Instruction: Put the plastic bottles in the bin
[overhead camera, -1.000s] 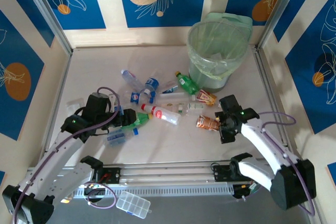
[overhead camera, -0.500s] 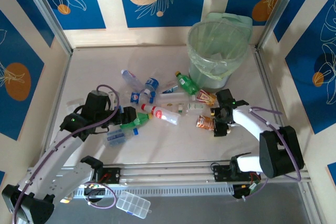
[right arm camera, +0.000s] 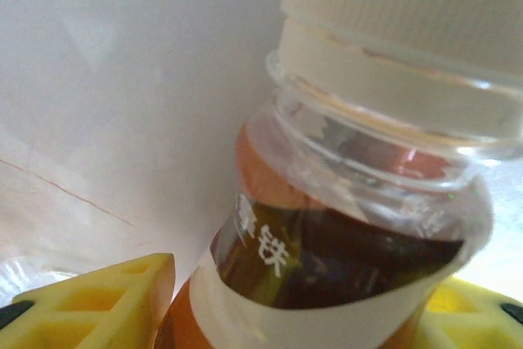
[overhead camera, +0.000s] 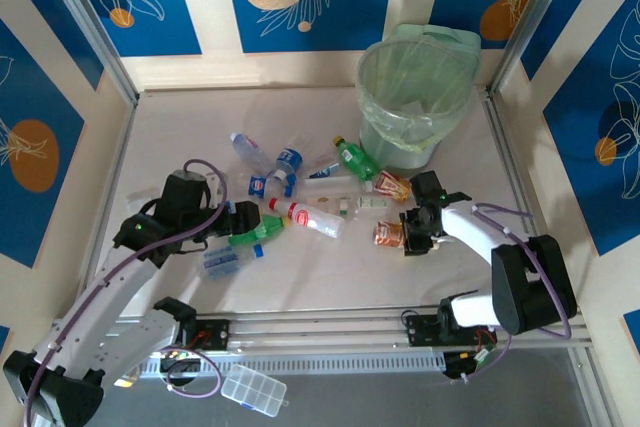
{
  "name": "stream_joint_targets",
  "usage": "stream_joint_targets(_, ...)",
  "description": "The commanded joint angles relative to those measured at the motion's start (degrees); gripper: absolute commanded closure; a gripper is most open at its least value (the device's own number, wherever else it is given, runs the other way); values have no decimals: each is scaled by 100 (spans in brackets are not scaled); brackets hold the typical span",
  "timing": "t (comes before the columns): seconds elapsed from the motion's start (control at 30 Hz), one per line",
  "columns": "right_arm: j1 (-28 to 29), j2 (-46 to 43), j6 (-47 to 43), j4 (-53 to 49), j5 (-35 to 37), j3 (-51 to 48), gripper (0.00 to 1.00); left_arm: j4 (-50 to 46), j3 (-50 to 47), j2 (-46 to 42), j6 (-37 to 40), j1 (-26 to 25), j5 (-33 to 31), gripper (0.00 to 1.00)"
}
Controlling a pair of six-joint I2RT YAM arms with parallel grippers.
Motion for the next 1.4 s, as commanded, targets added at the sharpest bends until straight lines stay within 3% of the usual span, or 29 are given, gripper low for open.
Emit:
stream_joint_targets(0.0,-19,-353,-48,-322,-10,-116,55,-53,176,41,-51,-27,232,6)
stream_joint_targets(0.17,35,-945,-286,-692,113,-99,56,2,193,25,-56,-27,426,6)
stream_joint_targets(0.37,362,-1630,-1206,-917,293,102,56,-69,375,15,98,-36,550,6)
stream_joint_targets(0.57,1310,-2061,-2473,-872,809,494,56,-121,581,7,389,-36,551,6)
stream_joint_targets(0.73,2259,-2200,-3600,-540,1285,759,60,-62,724,65,705,-226,1113,6)
stream_joint_targets(0.87,2985,-2092,-4355,-379,1672,1075,60,-245,685,77,759,-522,677,6)
stream_joint_targets(1.03,3737,-1802,-5406,-77,2203,1659,60,-400,436,38,511,-537,-128,6)
stream_joint_targets(1.2,3985,-1222,-6554,-153,2508,2730,59,-382,317,-172,492,-524,-476,5)
stream_joint_targets(1.37,3776,-844,-7436,-67,2362,3621,59,-556,500,-227,553,-519,-832,5)
